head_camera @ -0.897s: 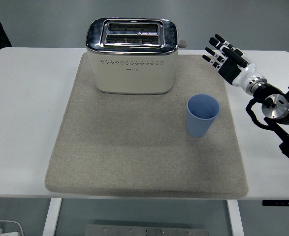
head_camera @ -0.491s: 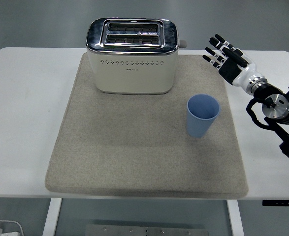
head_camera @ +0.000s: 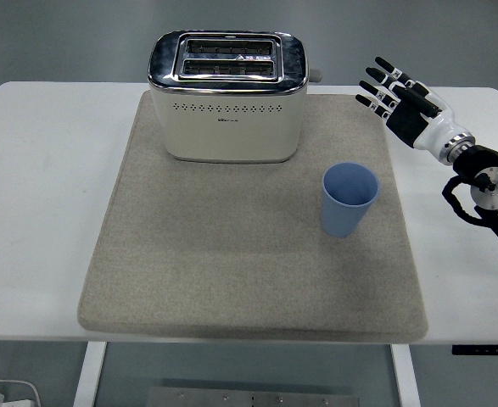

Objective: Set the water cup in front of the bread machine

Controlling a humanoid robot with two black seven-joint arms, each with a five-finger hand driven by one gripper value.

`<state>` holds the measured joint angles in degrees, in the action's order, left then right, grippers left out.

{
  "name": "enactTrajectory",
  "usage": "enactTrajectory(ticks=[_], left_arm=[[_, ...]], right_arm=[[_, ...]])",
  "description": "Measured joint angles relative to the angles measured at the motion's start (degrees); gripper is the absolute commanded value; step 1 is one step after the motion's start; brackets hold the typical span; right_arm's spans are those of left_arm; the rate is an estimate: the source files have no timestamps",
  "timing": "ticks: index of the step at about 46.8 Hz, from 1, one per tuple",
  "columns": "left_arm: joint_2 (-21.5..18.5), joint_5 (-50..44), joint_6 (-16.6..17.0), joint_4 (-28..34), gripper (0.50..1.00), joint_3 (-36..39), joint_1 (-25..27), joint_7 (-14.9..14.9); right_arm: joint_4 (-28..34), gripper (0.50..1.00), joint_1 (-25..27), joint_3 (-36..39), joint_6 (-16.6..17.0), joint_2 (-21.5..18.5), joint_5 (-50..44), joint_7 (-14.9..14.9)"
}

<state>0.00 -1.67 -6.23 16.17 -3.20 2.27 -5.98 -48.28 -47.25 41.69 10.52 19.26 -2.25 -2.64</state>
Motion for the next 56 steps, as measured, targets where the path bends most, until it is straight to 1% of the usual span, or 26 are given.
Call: enactTrajectory(ticks=[9, 20, 28, 32, 38, 44, 48, 53, 56], left_arm=[[0.0, 0.01, 0.0, 0.07, 1.0, 0.02, 0.02, 0.0], [0.0, 0.1, 0.0, 0.07, 1.0, -0.02, 0.02, 0.0], [0.0, 0.11, -0.05, 0.07, 1.0, -0.04, 0.09, 0.0], [0.0, 0.1, -0.06, 0.08, 1.0, -0.05, 0.11, 0.0], [0.0, 0.1, -0.06, 0.03, 1.0, -0.05, 0.12, 0.0], [0.0, 0.1, -0.05, 0.0, 1.0, -0.05, 0.11, 0.0], [0.0, 0.1, -0.05, 0.01, 1.0, -0.05, 0.11, 0.0], [0.0, 0.1, -0.05, 0.02, 1.0, -0.05, 0.1, 0.0], [0.0, 0.1, -0.05, 0.02, 1.0, -0.05, 0.11, 0.0]], right_arm=[[0.02, 0.926, 1.93, -0.3, 3.95, 3.12, -2.72, 0.0], [-0.14, 0.926, 4.64, -0.39, 11.13, 7.91, -6.05, -0.27], [-0.4, 0.926, 6.49, -0.39, 17.88, 11.34, -8.73, -0.63], [-0.66, 0.926, 7.42, -0.39, 20.63, 13.07, -10.02, -1.03], [-2.43, 0.926, 9.18, -0.39, 23.39, 15.72, -11.76, -1.98], [-5.2, 0.926, 11.05, -0.37, 24.27, 18.48, -14.42, -4.39], [-6.19, 0.926, 11.85, -0.04, 24.14, 19.28, -18.0, -7.38], [-6.48, 0.926, 12.48, 0.27, 23.58, 19.48, -22.89, -11.89], [-6.49, 0.926, 12.71, 0.32, 23.37, 19.49, -25.37, -13.75]])
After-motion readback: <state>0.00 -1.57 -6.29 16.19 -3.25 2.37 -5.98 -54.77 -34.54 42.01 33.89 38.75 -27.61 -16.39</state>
